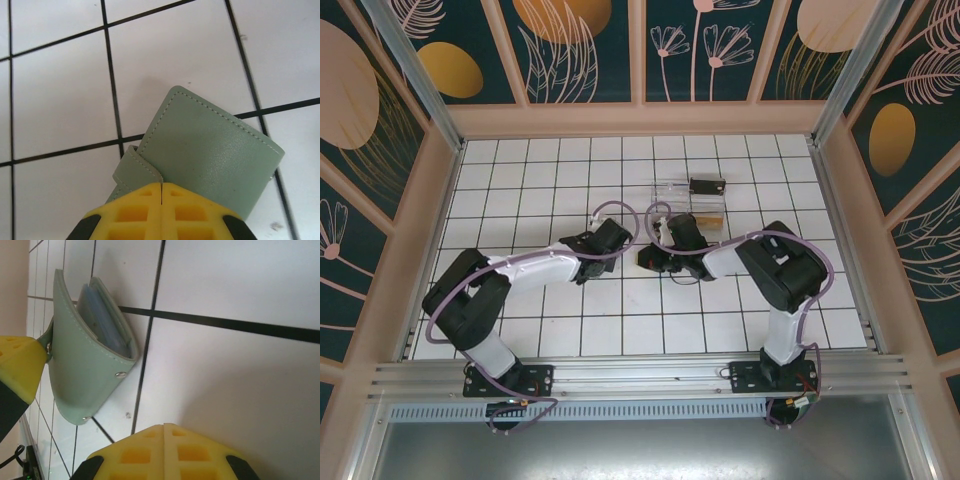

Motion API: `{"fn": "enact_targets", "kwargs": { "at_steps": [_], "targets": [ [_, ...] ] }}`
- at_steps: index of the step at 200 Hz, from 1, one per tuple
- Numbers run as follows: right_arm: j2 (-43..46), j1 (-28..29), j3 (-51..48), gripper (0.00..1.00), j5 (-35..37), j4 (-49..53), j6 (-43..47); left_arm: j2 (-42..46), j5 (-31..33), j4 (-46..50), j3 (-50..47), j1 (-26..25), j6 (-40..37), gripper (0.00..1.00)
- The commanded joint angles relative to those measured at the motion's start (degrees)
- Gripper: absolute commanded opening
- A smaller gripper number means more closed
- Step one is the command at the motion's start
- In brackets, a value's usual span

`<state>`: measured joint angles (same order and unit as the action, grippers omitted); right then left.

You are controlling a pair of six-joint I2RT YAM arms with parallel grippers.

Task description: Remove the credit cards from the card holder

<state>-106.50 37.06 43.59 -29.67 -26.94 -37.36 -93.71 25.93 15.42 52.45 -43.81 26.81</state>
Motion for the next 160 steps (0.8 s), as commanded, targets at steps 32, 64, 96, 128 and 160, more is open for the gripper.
{"fn": "enact_targets", "kwargs": {
  "at_steps": [32,64,96,128,160],
  "targets": [
    [5.66,2.31,2.7,0.0,-3.44,-0.22,-0.09,4.62,-9.09,-1.09,-0.64,-0.13,8.18,0.0],
    [3.13,3.02,4.81,0.0,-4.77,-1.8,-2.25,2.21,-8.94,-1.8,-1.24,-0.13,8.15,0.0],
    [-0.65,2.97,6.79,0.0,-6.45,-3.62,-4.09,-0.27,-9.85,-3.44,-1.19,-0.07,8.27,0.0],
    [-6.01,2.37,9.75,0.0,-6.13,-2.88,-4.58,-0.86,-10.0,-3.73,-1.18,-0.13,8.22,0.0],
    [-11.05,2.04,11.32,0.0,-3.82,1.25,-3.72,-0.29,-9.03,-3.2,-1.2,-0.18,8.06,0.0]
  ]
}}
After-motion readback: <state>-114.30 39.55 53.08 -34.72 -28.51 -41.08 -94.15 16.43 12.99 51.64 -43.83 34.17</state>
